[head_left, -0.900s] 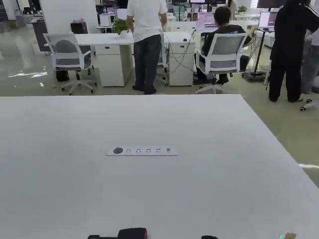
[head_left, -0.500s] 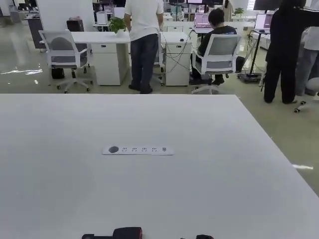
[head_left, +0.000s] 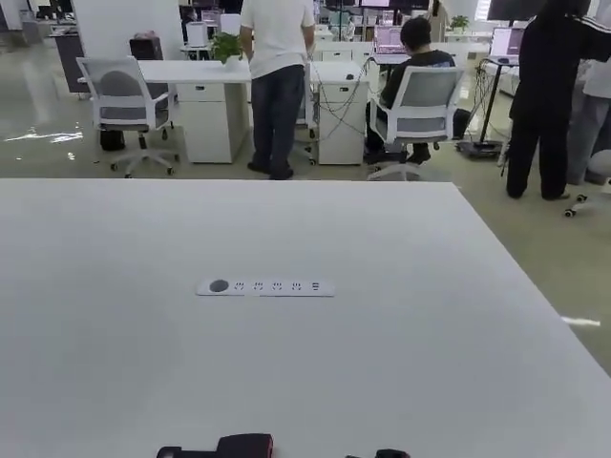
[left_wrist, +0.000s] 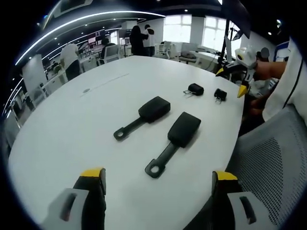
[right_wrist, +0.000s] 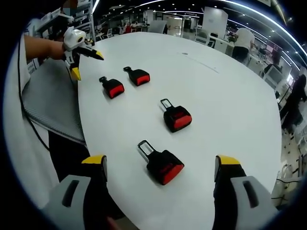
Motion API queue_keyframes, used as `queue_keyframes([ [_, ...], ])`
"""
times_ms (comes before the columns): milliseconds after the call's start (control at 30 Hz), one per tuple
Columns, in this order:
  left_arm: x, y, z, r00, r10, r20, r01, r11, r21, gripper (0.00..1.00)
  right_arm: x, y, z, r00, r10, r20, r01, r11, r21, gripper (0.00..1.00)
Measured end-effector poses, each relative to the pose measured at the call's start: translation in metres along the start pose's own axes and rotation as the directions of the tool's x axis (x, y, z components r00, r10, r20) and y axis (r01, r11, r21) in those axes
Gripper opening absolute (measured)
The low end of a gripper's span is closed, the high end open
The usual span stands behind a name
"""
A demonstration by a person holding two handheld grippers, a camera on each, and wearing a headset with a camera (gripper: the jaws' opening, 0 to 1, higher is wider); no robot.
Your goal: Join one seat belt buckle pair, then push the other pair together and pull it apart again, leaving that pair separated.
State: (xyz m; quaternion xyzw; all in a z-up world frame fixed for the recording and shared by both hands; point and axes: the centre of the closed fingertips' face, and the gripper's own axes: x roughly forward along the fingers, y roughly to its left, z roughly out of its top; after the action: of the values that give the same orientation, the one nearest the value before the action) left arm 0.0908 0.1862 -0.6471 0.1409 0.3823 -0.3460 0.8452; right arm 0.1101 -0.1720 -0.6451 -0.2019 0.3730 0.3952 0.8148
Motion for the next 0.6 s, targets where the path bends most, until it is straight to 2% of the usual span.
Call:
queue_keyframes([
  [133, 0.000, -0.001, 0.000, 0.9999, -0.015, -0.006, 0.015, 1.000, 0.009, 0.87, 0.000, -0.001, -0.002, 0.9999, 0.001, -0.012, -0.001, 1.000, -0.024, 0.91],
  [233, 0.000, -0.002, 0.002, 0.9999, -0.016, -0.003, 0.016, 1.000, 0.018, 0.86, -0.001, 0.002, 0.000, 0.9999, 0.013, -0.002, -0.013, 0.999, -0.044, 0.83],
  [333, 0.001, -0.002, 0.003, 0.9999, -0.012, -0.003, 0.012, 1.000, 0.027, 0.86, -0.002, 0.002, 0.004, 0.9999, 0.013, 0.011, -0.012, 0.998, -0.065, 0.86],
  [467, 0.002, -0.007, 0.005, 0.9999, -0.015, -0.002, 0.016, 0.998, 0.059, 0.84, -0.002, 0.003, 0.006, 0.9997, 0.022, 0.009, -0.021, 0.996, -0.083, 0.83],
  [600, 0.004, -0.006, 0.002, 0.9996, -0.015, -0.022, 0.016, 0.999, 0.038, 0.84, -0.001, 0.000, 0.008, 0.9998, 0.013, 0.014, -0.011, 0.994, -0.105, 0.84],
])
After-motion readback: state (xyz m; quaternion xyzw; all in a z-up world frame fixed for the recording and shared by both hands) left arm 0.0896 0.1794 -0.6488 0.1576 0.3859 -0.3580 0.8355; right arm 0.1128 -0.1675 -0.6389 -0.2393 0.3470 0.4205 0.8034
